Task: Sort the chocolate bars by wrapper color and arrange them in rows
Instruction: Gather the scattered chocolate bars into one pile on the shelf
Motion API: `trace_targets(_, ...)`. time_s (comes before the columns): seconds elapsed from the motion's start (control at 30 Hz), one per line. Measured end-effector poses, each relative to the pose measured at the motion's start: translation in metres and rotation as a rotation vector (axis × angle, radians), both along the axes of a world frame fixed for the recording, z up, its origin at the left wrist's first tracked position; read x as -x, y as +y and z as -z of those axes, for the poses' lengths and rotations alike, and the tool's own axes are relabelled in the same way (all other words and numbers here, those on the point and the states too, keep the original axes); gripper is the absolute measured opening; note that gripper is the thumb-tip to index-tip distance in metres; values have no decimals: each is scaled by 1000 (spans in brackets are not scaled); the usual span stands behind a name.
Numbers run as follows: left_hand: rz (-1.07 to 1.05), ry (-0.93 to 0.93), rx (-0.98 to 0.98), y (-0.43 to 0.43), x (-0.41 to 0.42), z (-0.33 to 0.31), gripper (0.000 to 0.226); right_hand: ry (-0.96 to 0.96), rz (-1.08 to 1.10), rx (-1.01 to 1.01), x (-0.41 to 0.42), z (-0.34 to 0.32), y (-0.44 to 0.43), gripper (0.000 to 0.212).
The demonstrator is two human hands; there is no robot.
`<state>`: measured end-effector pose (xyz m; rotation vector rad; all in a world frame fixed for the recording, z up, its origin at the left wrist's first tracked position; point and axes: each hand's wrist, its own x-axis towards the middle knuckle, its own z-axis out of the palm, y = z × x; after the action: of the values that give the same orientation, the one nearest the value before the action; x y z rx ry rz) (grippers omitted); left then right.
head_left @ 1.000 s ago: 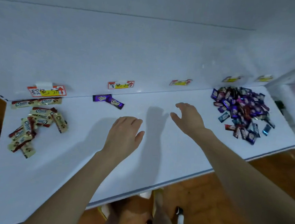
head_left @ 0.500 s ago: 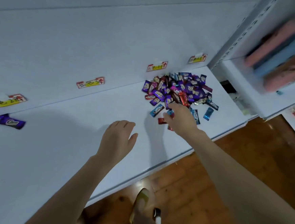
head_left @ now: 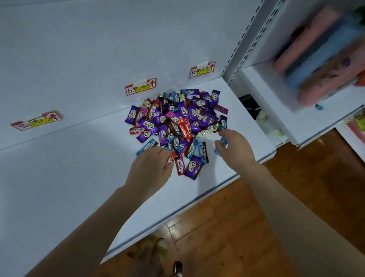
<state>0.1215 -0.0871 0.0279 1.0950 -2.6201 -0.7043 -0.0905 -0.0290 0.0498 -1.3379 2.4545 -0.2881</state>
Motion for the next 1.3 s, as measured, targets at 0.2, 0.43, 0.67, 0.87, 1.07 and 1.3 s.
trace_targets(0.2, 18, -68, -75, -4, 45, 11, 36, 1, 24, -57, 38, 17, -5, 31)
trace_targets(0.43, 2, -143, -112, -14, 95, 20, 38, -24, -178, -69, 79, 47, -28, 23)
trace_targets(0.67, -250, -198, -147, -28, 135, 35, 31, 39, -547, -31, 107, 87, -72, 24)
trace_targets(0.87, -415, -166, -136, -40, 167, 41, 29, 183, -710, -99, 113, 87, -82, 32)
trace_targets(1.07, -500, -218, -106, -80, 210, 53, 29, -373, -521, 29, 155, 80, -67, 14)
trace_targets(1.3, -375, -403, -201, -101, 206, 56, 60, -512, -285, 91, 171, 82, -76, 12)
